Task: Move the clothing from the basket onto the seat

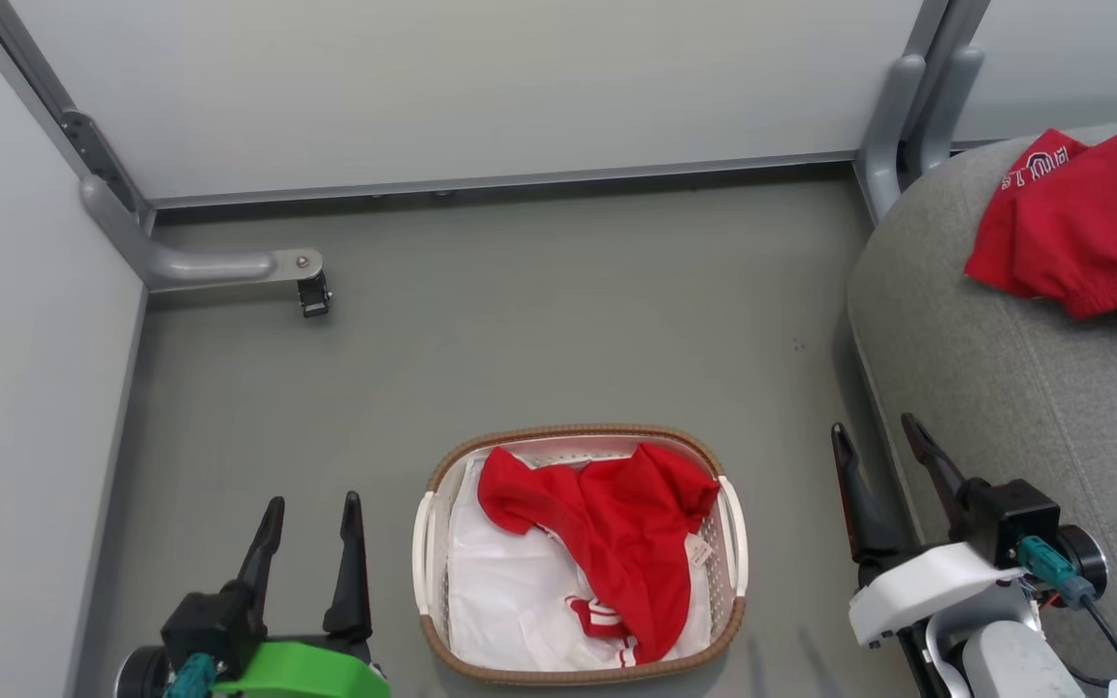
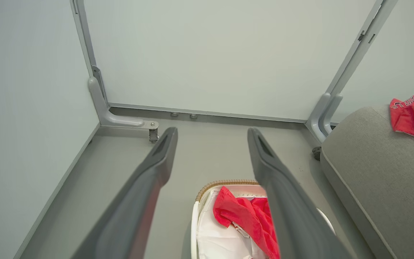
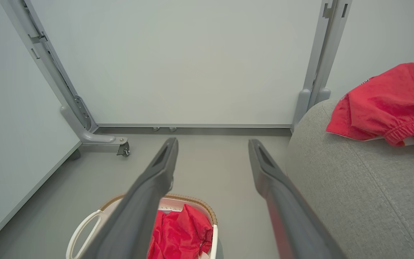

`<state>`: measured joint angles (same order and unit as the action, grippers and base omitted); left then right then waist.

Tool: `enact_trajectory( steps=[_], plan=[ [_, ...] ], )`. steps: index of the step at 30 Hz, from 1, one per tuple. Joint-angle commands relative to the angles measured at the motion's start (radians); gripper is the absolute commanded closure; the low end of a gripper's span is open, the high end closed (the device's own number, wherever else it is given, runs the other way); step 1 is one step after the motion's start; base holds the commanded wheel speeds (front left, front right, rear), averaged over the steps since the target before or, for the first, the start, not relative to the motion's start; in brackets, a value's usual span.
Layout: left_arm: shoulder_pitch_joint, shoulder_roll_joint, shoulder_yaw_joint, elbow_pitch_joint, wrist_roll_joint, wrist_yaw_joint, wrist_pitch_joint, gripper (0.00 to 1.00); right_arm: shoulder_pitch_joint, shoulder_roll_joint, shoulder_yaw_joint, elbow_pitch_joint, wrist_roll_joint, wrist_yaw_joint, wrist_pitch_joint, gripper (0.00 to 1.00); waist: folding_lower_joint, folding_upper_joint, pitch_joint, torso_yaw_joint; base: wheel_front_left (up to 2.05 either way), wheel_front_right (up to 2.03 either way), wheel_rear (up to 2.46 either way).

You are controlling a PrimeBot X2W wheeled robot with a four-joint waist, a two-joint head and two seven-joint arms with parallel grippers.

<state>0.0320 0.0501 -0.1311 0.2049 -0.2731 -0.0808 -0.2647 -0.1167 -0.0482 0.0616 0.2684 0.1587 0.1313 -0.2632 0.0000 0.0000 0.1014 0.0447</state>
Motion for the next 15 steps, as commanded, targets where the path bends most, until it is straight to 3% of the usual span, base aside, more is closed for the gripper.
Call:
enact_trajectory(
  steps=[1,8,15],
  plan=[
    [-0.035,0.001,-0.005,0.004,0.023,-0.008,0.001,0.0,-0.02,-0.004,-0.005,-0.006,-0.003,-0.001,-0.002,0.0,0.0,0.0,0.025,-0.005,0.0,0.0,0.0],
    [-0.17,0.003,-0.036,0.011,0.105,-0.034,0.001,0.0,-0.083,-0.004,-0.033,-0.038,-0.021,-0.001,-0.002,0.0,0.0,0.0,0.143,-0.032,0.0,0.0,0.0],
    [-0.376,0.043,-0.146,0.109,0.183,-0.049,0.001,0.0,-0.17,-0.004,-0.052,-0.079,-0.025,-0.001,-0.002,0.0,0.0,0.0,0.315,-0.094,0.0,0.0,0.0]
  ],
)
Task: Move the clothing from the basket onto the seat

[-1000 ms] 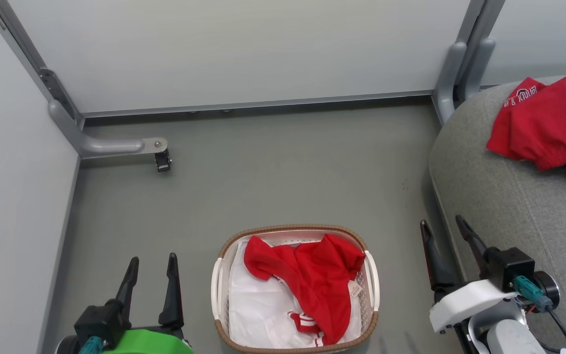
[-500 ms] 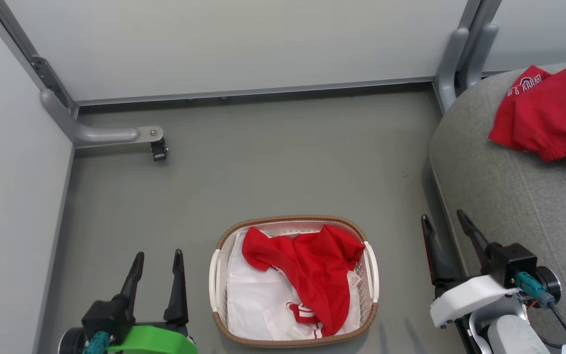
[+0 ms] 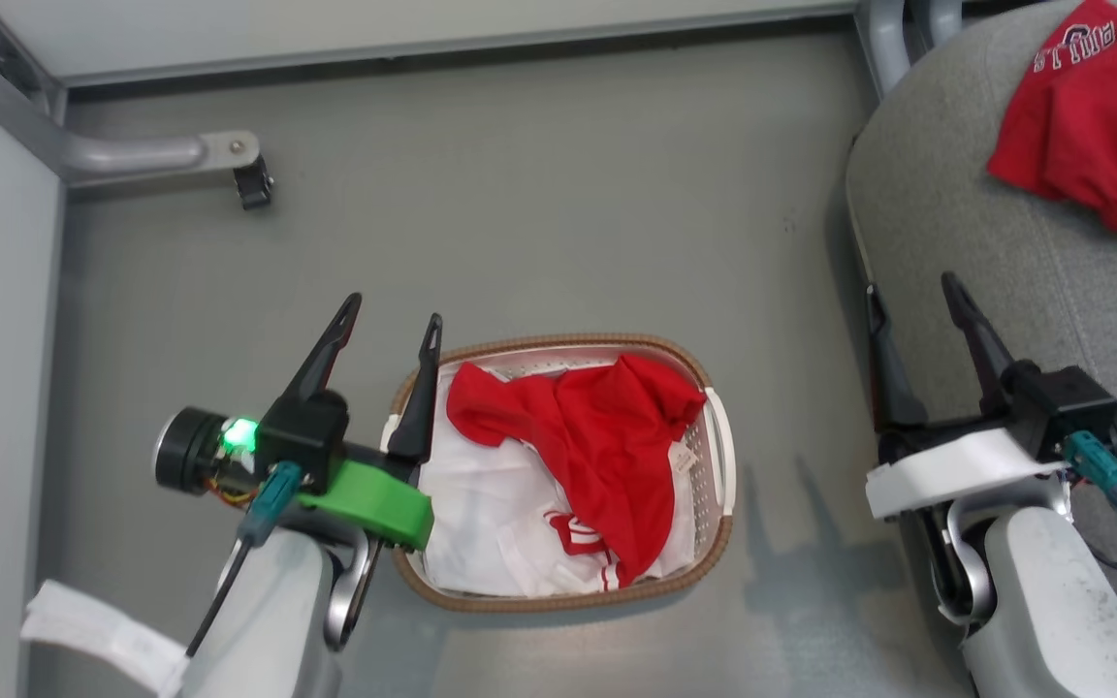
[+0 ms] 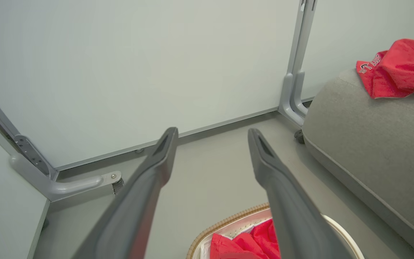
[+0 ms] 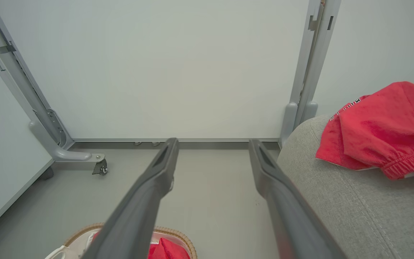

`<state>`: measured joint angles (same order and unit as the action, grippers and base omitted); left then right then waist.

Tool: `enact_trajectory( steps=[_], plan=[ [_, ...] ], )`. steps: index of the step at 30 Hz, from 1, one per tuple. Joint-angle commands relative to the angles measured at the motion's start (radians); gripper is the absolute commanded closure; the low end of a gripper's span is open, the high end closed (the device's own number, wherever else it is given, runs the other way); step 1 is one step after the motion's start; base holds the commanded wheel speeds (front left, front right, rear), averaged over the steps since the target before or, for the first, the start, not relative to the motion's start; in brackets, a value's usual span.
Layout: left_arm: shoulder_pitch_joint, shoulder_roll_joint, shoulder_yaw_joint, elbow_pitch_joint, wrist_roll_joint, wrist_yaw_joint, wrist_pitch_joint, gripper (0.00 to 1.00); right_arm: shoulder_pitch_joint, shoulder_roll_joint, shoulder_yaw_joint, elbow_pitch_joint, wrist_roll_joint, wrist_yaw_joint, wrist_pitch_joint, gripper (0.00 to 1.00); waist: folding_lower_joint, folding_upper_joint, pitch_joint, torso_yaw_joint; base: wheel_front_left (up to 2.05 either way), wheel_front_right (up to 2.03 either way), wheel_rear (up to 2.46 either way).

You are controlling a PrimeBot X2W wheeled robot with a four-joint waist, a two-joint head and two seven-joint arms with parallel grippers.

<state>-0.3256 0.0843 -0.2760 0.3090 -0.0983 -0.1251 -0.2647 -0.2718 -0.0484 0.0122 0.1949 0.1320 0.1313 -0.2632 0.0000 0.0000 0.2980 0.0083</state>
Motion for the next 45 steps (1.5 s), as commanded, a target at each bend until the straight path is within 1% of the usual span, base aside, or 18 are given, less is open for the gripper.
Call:
enact_trajectory(
  steps=[1,4,9,13,16,18,22,28,38,42,43,44,45],
  plan=[
    [-0.053,0.013,-0.024,0.035,0.021,-0.005,0.001,0.0,-0.027,-0.004,-0.001,-0.014,0.001,-0.001,-0.002,0.0,0.0,0.0,0.147,-0.069,0.0,0.0,0.0],
    [-0.139,0.019,-0.083,0.123,0.042,-0.006,0.001,0.0,-0.056,-0.004,0.007,-0.028,-0.003,-0.001,-0.002,0.0,0.0,0.0,0.212,-0.094,0.0,0.0,0.0],
    [-0.277,0.026,-0.221,0.325,0.067,-0.006,0.003,0.0,-0.109,-0.003,0.017,-0.055,0.013,-0.001,-0.002,0.0,0.0,0.0,0.326,-0.149,0.0,0.0,0.0],
    [-0.356,0.036,-0.326,0.459,0.078,-0.006,0.019,0.0,-0.143,-0.003,0.022,-0.081,0.034,-0.001,-0.002,0.0,0.0,0.0,0.4,-0.184,0.0,0.0,0.0],
    [-0.402,0.052,-0.391,0.543,0.085,-0.006,0.037,0.0,-0.164,-0.003,0.033,-0.095,0.049,-0.001,-0.002,0.0,0.0,0.0,0.448,-0.206,0.0,0.0,0.0],
    [-0.43,0.052,-0.414,0.592,0.073,-0.006,0.044,0.0,-0.176,-0.003,0.044,-0.107,0.059,-0.001,-0.002,0.0,0.0,0.0,0.475,-0.222,0.0,0.0,0.0],
    [-0.469,0.04,-0.423,0.669,0.036,-0.006,0.06,0.0,-0.193,-0.003,0.054,-0.124,0.082,-0.001,-0.002,0.0,0.0,0.0,0.517,-0.247,0.0,0.0,0.0],
    [-0.5,0.026,-0.411,0.752,-0.001,-0.005,0.078,0.0,-0.205,-0.003,0.067,-0.138,0.103,-0.001,-0.002,0.0,0.0,0.0,0.552,-0.276,0.0,0.0,0.0],
    [-0.532,0.024,-0.374,0.863,-0.057,0.046,0.117,0.0,-0.223,-0.003,0.075,-0.154,0.126,-0.001,-0.002,0.0,0.0,0.0,0.584,-0.308,0.0,0.0,0.0],
    [-0.545,0.024,-0.365,0.882,-0.066,0.052,0.108,0.0,-0.228,-0.003,0.078,-0.158,0.132,-0.001,-0.002,0.0,0.0,0.0,0.592,-0.314,0.0,0.0,0.0],
    [-0.549,0.023,-0.363,0.884,-0.069,0.053,0.105,0.17,-0.229,-0.003,0.078,-0.158,0.133,-0.001,-0.002,0.0,0.0,0.0,0.593,-0.314,0.0,0.0,0.0],
    [-0.553,0.02,-0.361,0.887,-0.075,0.054,0.102,0.53,-0.23,-0.003,0.079,-0.157,0.133,-0.001,-0.002,0.0,0.0,0.0,0.594,-0.314,0.0,0.0,0.0],
    [-0.556,0.018,-0.36,0.889,-0.077,0.054,0.1,0.72,-0.229,-0.003,0.079,-0.156,0.133,-0.001,-0.002,0.0,0.0,0.0,0.593,-0.314,0.0,0.0,0.0]
  ],
)
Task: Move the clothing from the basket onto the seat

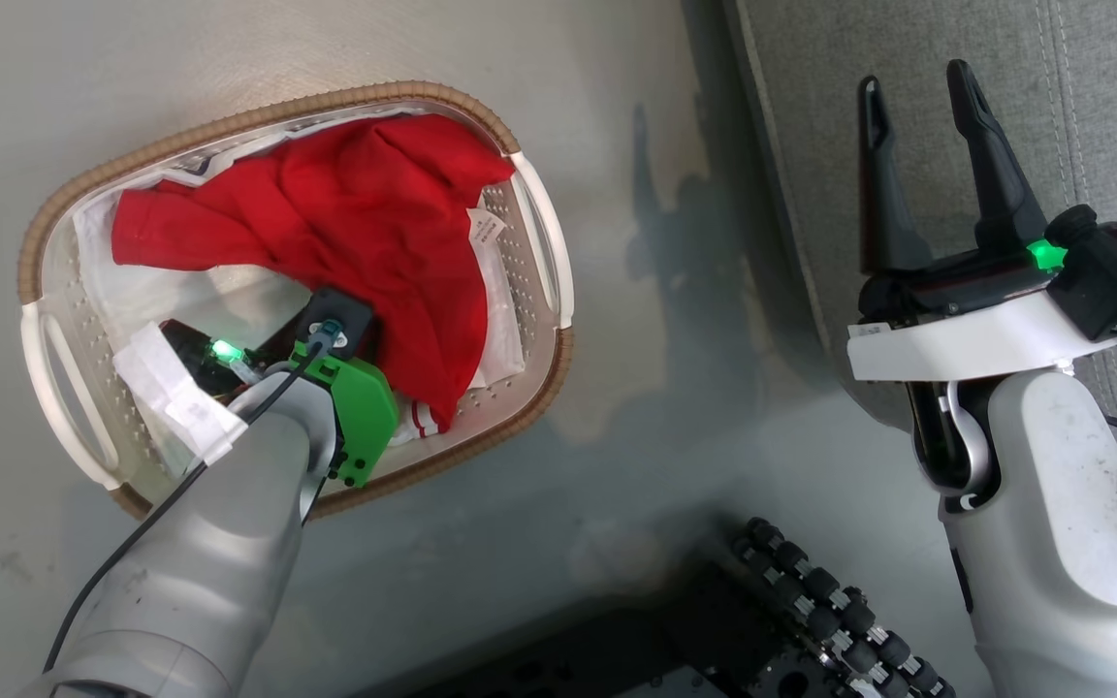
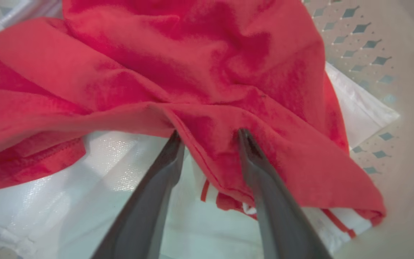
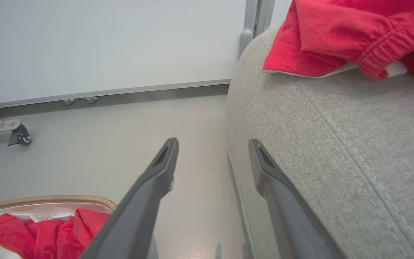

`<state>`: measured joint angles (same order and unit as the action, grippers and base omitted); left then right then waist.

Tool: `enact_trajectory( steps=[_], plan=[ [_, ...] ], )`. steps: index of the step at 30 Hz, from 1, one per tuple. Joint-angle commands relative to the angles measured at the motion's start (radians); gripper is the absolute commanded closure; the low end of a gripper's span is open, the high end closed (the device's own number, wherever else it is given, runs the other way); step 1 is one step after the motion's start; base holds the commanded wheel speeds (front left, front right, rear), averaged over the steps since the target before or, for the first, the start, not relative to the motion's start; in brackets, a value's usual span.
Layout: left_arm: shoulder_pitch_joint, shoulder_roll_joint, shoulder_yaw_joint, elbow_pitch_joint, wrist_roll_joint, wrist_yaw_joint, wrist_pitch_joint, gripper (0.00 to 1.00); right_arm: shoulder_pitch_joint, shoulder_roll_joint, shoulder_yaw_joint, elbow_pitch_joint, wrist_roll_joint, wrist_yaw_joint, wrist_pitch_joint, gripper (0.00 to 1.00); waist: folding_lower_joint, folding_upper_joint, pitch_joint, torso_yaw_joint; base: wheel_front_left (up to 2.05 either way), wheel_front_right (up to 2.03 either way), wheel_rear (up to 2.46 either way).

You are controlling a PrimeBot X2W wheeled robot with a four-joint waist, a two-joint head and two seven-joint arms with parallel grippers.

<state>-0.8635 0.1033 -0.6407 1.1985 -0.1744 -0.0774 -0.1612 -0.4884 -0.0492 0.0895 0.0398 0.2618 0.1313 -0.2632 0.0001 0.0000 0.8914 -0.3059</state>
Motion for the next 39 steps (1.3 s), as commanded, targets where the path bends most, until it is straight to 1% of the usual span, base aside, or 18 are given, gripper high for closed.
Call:
enact_trajectory(
  steps=[1,6,10,19,24,27,30,34,39],
  plan=[
    [-0.02,-0.003,0.004,0.003,-0.004,0.006,-0.008,1.0,-0.012,-0.002,0.002,0.001,0.003,-0.001,-0.002,0.0,-0.0001,0.0,-0.002,0.001,0.0,0.0,0.0],
    [-0.01,-0.015,-0.006,0.015,-0.014,-0.002,-0.026,1.0,-0.004,-0.003,0.0,0.014,-0.006,-0.001,-0.002,0.0,-0.0001,0.0,-0.03,0.013,0.0,0.0,0.0],
    [0.01,-0.025,-0.016,0.014,-0.022,-0.009,-0.049,1.0,0.007,-0.003,-0.004,0.023,-0.023,-0.001,-0.002,0.0,-0.0001,0.0,-0.074,0.035,0.0,0.0,0.0],
    [0.061,-0.048,-0.055,-0.054,-0.044,-0.031,-0.097,1.0,0.058,-0.003,-0.028,0.061,-0.094,-0.001,-0.002,0.0,-0.0001,0.0,-0.255,0.13,0.0,0.0,0.0],
    [0.106,-0.051,-0.06,-0.131,-0.07,-0.04,-0.106,1.0,0.106,-0.003,-0.041,0.085,-0.127,-0.001,-0.002,0.0,-0.0001,0.0,-0.375,0.187,0.0,0.0,0.0],
    [0.128,-0.051,-0.054,-0.201,-0.078,-0.042,-0.105,1.0,0.129,-0.004,-0.045,0.096,-0.143,-0.001,-0.002,0.0,-0.0001,0.0,-0.437,0.209,0.0,0.0,0.0],
    [0.162,-0.031,-0.045,-0.289,-0.075,-0.041,-0.105,1.0,0.164,-0.004,-0.051,0.111,-0.153,-0.001,-0.002,0.0,-0.0001,0.0,-0.506,0.23,0.0,0.0,0.0],
    [0.187,0.004,-0.056,-0.392,-0.044,-0.042,-0.105,1.0,0.204,-0.004,-0.052,0.127,-0.162,-0.001,-0.002,0.0,-0.0001,0.0,-0.583,0.245,0.0,0.0,0.0],
    [0.181,0.034,-0.067,-0.501,-0.021,-0.044,-0.105,1.0,0.255,-0.003,-0.049,0.149,-0.17,-0.001,-0.002,0.0,-0.0001,0.0,-0.668,0.257,0.0,0.0,0.0]
  ],
)
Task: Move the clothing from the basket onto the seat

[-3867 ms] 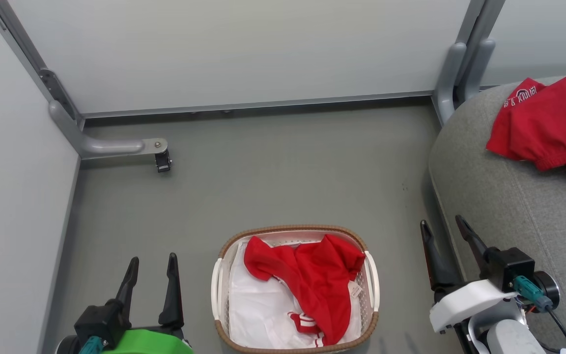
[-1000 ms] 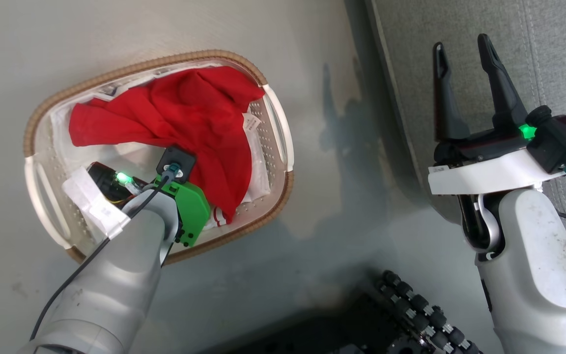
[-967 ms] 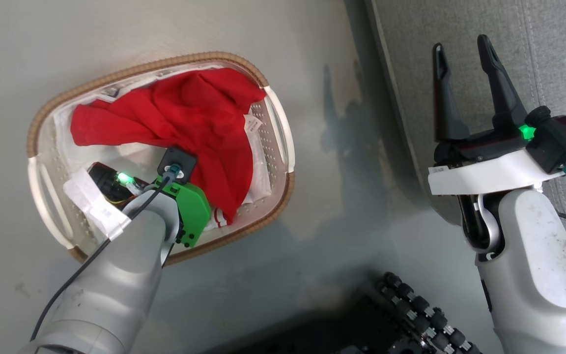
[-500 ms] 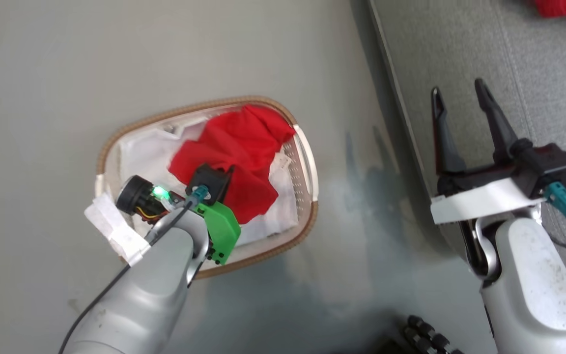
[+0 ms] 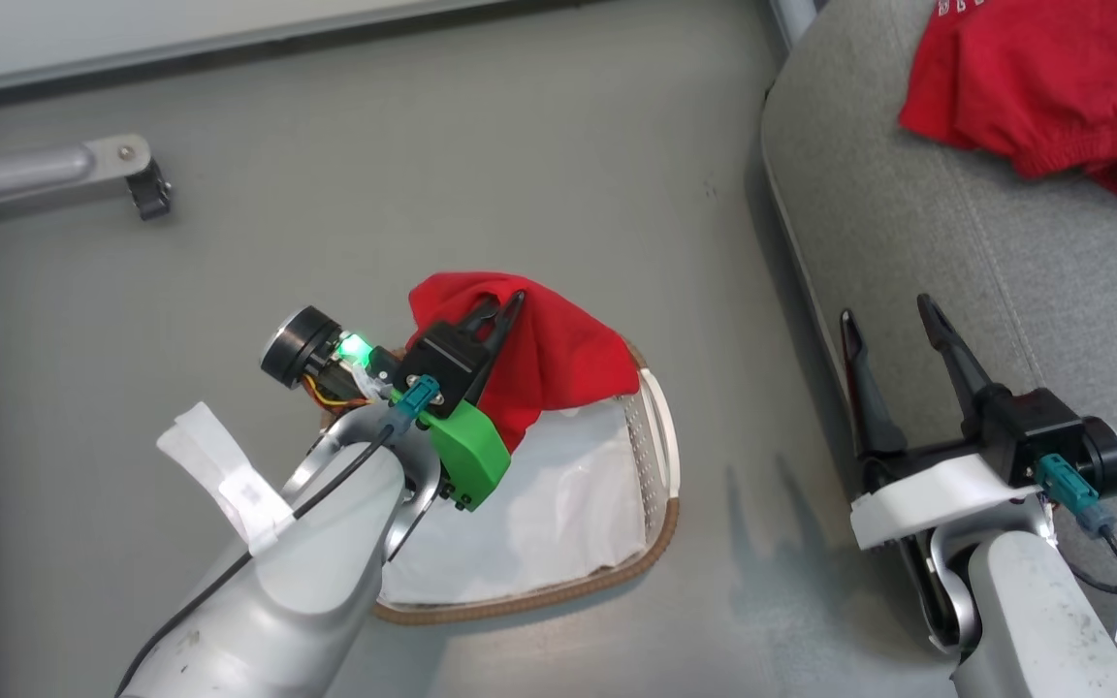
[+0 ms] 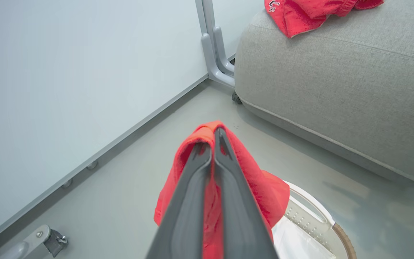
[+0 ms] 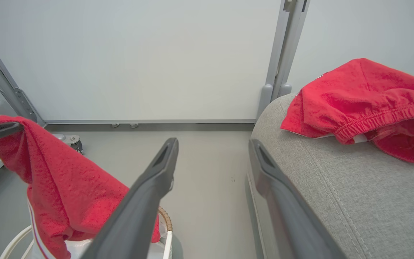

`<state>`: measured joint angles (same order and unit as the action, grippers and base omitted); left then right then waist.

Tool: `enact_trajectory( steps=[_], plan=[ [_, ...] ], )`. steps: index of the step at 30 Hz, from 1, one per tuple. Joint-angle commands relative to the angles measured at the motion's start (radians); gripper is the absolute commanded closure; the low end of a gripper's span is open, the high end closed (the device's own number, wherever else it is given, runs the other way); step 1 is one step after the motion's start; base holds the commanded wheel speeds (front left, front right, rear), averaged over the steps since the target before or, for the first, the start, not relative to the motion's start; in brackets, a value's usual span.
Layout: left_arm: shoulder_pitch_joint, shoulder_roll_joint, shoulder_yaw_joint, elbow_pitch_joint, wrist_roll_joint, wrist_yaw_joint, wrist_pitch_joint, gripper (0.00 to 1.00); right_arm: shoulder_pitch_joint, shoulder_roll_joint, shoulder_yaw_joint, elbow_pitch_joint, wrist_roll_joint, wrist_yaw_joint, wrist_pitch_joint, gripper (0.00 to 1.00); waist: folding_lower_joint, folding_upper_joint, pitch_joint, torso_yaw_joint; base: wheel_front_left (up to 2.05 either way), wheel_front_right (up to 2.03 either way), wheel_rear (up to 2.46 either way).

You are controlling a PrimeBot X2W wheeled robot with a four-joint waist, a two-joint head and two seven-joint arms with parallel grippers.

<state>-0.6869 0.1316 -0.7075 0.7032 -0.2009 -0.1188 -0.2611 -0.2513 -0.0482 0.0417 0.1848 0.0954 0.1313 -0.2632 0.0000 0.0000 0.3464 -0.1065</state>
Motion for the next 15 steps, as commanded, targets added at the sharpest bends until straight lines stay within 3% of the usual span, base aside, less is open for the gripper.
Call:
enact_trajectory(
  steps=[1,15],
  plan=[
    [-0.008,0.014,-0.006,-0.025,0.01,-0.003,-0.006,1.0,0.027,-0.004,0.002,0.007,-0.006,-0.001,-0.002,0.0,0.0,0.0,-0.138,0.058,0.0,0.0,0.0],
    [-0.214,0.113,0.0,-0.213,0.0,-0.01,0.064,1.0,0.021,-0.004,0.094,0.03,-0.015,-0.001,-0.002,0.0,0.0,0.0,-0.265,0.043,0.0,0.0,0.0]
  ],
)
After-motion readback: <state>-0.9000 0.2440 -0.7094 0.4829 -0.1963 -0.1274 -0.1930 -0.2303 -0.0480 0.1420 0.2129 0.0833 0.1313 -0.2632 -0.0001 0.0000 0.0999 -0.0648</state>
